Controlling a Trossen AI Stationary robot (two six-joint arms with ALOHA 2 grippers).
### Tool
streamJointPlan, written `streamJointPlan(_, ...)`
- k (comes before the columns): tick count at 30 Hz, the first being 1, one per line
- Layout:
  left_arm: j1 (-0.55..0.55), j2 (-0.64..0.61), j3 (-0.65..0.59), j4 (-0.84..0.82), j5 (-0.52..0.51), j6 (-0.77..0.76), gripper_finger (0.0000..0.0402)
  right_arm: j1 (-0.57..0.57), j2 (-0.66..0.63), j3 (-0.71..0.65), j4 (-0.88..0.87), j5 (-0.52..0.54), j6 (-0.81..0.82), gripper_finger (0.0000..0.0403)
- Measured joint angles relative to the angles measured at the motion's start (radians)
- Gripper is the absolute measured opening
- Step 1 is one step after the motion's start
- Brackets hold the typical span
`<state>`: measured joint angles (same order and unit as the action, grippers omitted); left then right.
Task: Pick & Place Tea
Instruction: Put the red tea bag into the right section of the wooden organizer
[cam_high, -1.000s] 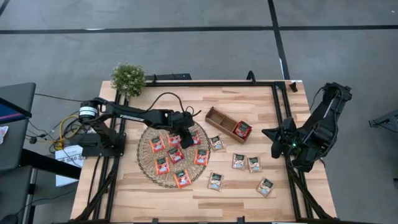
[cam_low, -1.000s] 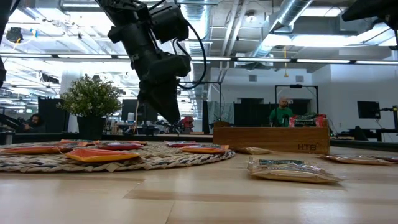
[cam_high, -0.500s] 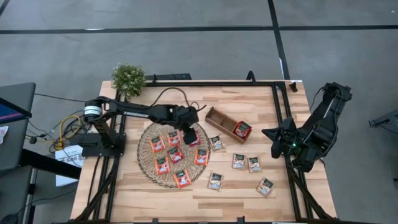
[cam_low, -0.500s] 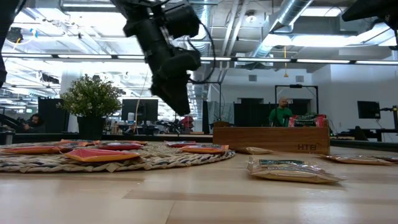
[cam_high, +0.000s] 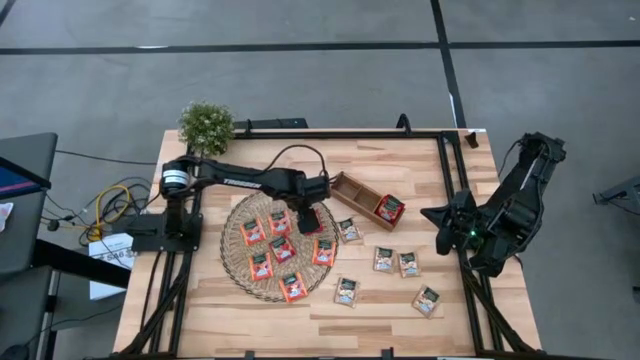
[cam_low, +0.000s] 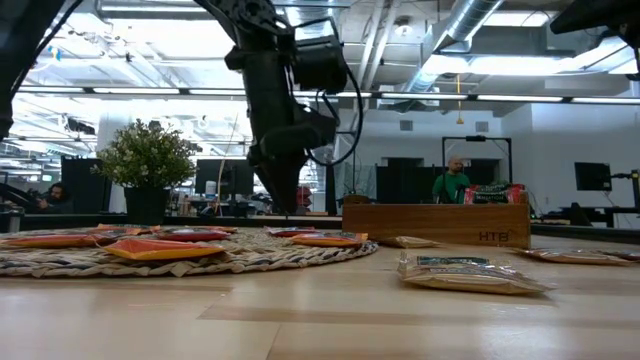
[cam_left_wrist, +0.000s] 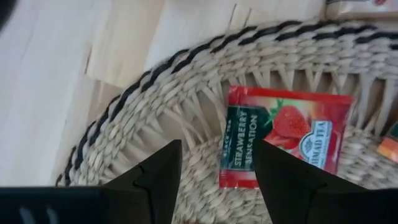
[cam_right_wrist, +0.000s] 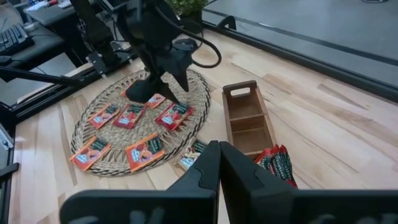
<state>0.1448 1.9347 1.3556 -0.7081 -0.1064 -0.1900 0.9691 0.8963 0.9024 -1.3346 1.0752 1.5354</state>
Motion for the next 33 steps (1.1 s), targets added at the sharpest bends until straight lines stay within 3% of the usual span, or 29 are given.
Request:
streamJointPlan(24, -0.001, 0.074, 0.001, 0.005, 0.015, -0.009, 0.0183, 0.0, 0.0, 0.0, 0.003, -0.002, -0.002, 0.0)
streamJointPlan(33, -0.001, 0.076, 0.0, 0.008, 0.009, -0.008, 0.0084, 0.0, 0.0, 0.0, 0.005, -0.002, -0.017, 0.0)
